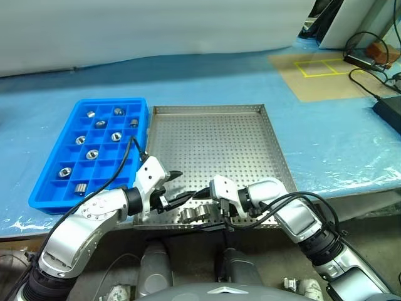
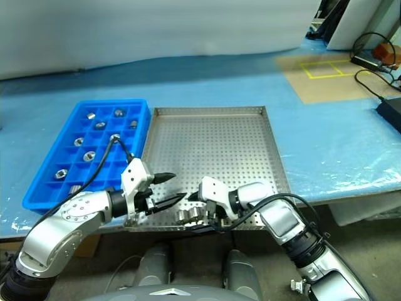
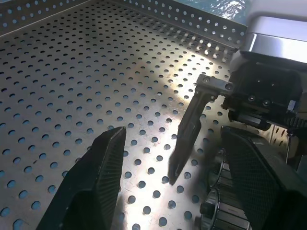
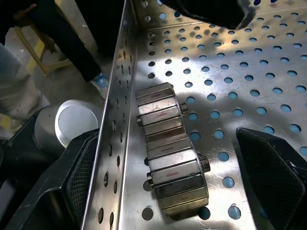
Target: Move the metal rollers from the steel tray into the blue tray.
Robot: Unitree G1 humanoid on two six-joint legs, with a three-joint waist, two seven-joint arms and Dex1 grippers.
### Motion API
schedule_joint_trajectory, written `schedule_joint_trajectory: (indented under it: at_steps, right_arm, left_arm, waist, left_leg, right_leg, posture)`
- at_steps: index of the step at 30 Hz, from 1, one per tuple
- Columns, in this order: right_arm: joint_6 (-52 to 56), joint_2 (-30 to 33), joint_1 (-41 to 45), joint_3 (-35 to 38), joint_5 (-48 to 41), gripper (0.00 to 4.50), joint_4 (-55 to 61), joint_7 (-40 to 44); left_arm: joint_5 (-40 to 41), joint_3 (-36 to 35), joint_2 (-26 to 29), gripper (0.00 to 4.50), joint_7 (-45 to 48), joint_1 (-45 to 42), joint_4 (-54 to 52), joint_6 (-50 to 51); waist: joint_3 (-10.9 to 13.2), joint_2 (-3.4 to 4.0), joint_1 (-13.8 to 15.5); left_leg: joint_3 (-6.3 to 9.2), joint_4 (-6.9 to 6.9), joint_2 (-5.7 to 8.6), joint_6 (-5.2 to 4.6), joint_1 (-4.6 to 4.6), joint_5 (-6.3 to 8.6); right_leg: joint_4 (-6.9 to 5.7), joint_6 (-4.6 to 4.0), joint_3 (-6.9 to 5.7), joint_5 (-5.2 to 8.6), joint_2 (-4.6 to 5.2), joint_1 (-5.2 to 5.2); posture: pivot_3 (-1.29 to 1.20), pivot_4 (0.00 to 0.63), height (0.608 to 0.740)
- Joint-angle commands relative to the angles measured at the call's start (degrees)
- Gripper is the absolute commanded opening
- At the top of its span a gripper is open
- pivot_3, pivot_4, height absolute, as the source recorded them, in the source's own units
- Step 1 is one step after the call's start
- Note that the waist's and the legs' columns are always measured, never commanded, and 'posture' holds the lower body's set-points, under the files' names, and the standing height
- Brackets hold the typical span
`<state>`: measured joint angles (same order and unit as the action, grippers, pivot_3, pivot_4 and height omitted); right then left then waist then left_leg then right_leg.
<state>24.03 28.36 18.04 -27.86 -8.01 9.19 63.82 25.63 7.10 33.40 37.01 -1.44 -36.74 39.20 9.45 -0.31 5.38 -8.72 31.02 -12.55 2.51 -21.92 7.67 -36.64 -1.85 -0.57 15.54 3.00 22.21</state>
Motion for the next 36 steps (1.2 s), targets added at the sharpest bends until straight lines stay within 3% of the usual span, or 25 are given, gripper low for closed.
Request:
schedule_joint_trajectory:
  at_steps: [1, 3, 9, 14, 18, 24, 28, 31, 36]
  right_arm:
    - [-2.4, 0.7, 1.6, 2.0, 0.4, 4.43, -3.7, -0.3]
    - [-5.7, 1.7, 1.8, 2.3, 0.7, 4.43, -6.8, 0.6]
    - [-18.5, 9.0, 2.1, 3.9, 1.3, 4.43, -16.4, 7.4]
    - [-30.7, 10.9, 4.8, 5.4, 3.3, 4.43, -30.2, 8.1]
    - [-32.7, 11.6, 3.7, 6.7, 3.1, 4.43, -29.6, 7.9]
    - [-26.4, 12.8, 1.1, 7.6, 0.4, 4.43, -21.3, 9.3]
    - [-8.9, 12.4, 2.4, 10.2, -8.1, 4.43, -11.8, 10.0]
    - [0.6, 11.7, 4.7, 12.4, -11.8, 4.43, -6.9, 8.4]
    - [6.8, 11.1, 7.9, 14.8, -13.3, 4.43, -4.8, 5.4]
  left_arm:
    - [0.1, 0.3, -0.1, 3.34, 0.3, -0.8, -0.6, -1.1]
    - [-0.1, 0.4, -0.2, 3.34, 0.5, -0.9, -0.1, -1.5]
    - [-0.7, 0.8, -0.6, 3.34, 0.9, -1.7, 1.8, -2.9]
    - [-1.5, 1.4, -1.3, 3.34, 1.2, -2.4, 3.5, -4.2]
    - [-2.0, 1.9, -1.9, 3.34, 1.5, -2.7, 4.5, -5.1]
    - [-2.3, 2.2, -2.2, 3.34, 2.2, -3.3, 5.6, -5.8]
    - [-2.0, 1.9, -2.1, 3.34, 2.5, -4.7, 6.5, -5.5]
    - [-1.7, 1.6, -2.3, 3.34, 2.6, -5.9, 7.1, -5.0]
    - [-1.6, 1.5, -2.4, 3.34, 2.9, -6.9, 8.1, -5.1]
  waist:
    - [0.0, 0.0, 0.0]
    - [0.0, 0.02, 0.0]
    - [0.0, 0.06, 0.4]
    - [-0.1, -0.03, 0.4]
    - [-0.3, -0.37, 0.3]
    - [-0.3, -0.49, 0.4]
    - [-0.3, -0.49, 0.2]
    - [-0.3, -0.4, -0.1]
    - [-0.4, -0.22, -0.5]
  left_leg:
    - [0.0, 0.01, 0.02, 0.0, -0.03, 0.0]
    - [-0.01, -0.01, 0.08, -0.04, -0.12, 0.03]
    - [-0.02, 0.01, 0.36, -0.19, -0.13, 0.15]
    - [-0.01, 0.03, 0.46, -0.54, 0.45, 0.36]
    - [0.08, -0.01, 0.88, -0.79, 0.74, 0.51]
    - [0.02, -0.01, 1.66, -1.07, 0.63, 0.68]
    - [0.02, -0.02, 1.67, -1.3, 0.42, 0.79]
    - [0.0, 0.16, 1.65, -1.76, -0.31, 0.5]
    - [-0.36, 0.06, 0.83, -1.13, -1.46, 0.15]
  right_leg:
    - [0.01, -0.02, 0.0, -0.01, 0.01, 0.0]
    - [0.09, -0.35, 0.0, -0.2, 0.04, 0.03]
    - [0.3, -0.25, -0.01, -0.15, 0.33, -0.14]
    - [1.44, 0.06, 0.1, 0.01, 0.46, -1.1]
    - [2.04, 0.08, 0.11, 0.02, 1.17, -1.48]
    - [2.29, 0.09, 0.73, 0.02, 1.53, -1.48]
    - [2.28, 0.11, 0.82, 0.01, 1.52, -1.28]
    - [1.94, 1.05, 0.86, -1.22, 1.52, -0.78]
    - [1.62, 0.84, 0.54, -1.32, 0.52, 0.6]
  posture:
    - [0.03, 0.15, 0.74]
    - [0.03, 0.15, 0.74]
    - [0.02, 0.15, 0.74]
    - [0.01, 0.15, 0.74]
    - [0.0, 0.15, 0.74]
    - [-0.01, 0.15, 0.74]
    - [-0.02, 0.15, 0.74]
    - [-0.02, 0.15, 0.74]
    - [-0.03, 0.15, 0.74]
